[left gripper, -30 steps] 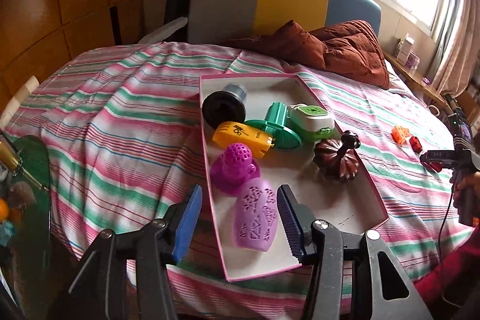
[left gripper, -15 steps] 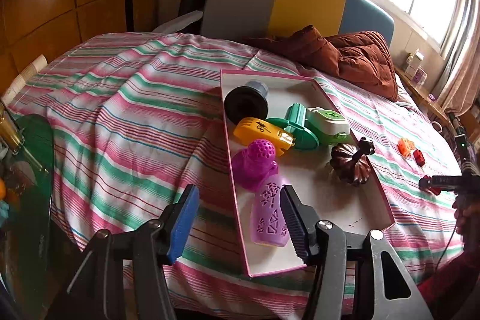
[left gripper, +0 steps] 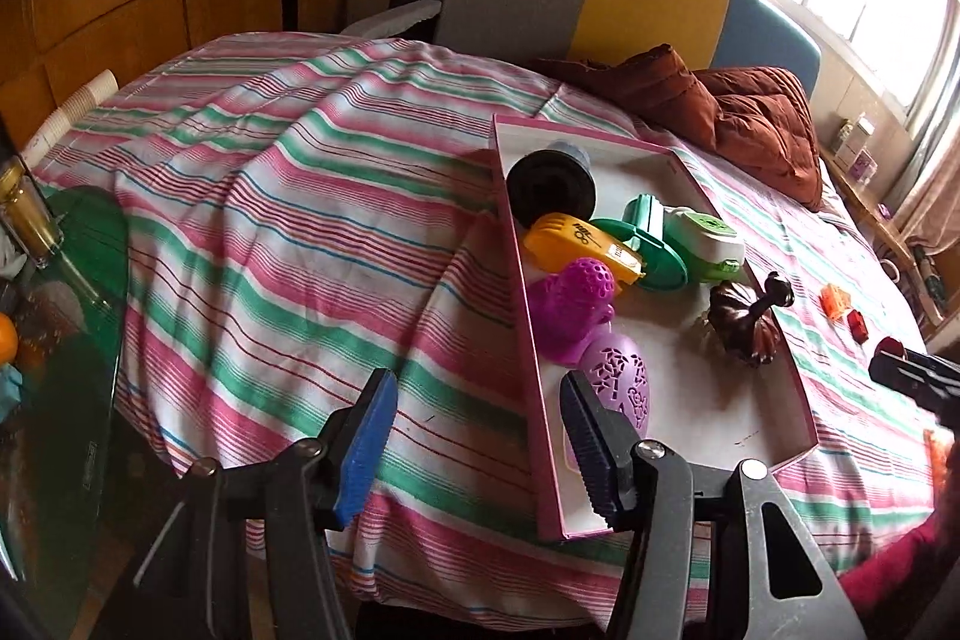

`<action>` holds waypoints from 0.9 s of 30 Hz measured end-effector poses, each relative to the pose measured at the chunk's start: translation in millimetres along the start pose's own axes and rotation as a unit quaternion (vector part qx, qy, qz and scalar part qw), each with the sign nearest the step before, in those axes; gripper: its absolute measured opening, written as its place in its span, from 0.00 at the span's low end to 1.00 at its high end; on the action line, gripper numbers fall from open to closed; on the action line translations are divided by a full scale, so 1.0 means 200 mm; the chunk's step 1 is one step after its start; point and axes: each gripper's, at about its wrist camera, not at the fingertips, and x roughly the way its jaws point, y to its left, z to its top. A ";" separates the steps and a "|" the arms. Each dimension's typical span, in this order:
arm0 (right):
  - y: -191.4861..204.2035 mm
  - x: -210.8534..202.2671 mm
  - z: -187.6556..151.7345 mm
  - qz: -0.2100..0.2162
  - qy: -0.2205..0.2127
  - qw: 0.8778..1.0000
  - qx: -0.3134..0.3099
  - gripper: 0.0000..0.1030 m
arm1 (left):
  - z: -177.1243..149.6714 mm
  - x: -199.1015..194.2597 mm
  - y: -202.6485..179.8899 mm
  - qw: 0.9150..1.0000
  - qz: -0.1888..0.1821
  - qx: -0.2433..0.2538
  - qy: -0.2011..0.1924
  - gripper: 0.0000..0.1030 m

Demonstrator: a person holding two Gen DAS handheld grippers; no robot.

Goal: Organize rigid objects
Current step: 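Carry the red cylinder into the tray and open the right tool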

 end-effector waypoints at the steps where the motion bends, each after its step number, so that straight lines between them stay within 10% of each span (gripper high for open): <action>1: 0.08 0.00 0.01 0.015 -0.005 1.000 -0.017 0.73 | 0.00 0.00 0.00 1.000 0.000 0.001 -0.001 0.57; 10: 0.66 0.21 0.12 0.077 -0.016 0.991 -0.104 0.73 | 0.00 -0.01 0.04 1.000 0.003 -0.013 -0.004 0.61; 27: 0.72 0.57 0.26 0.029 0.025 0.988 -0.147 0.72 | -0.02 0.00 0.12 1.000 0.007 -0.031 0.001 0.63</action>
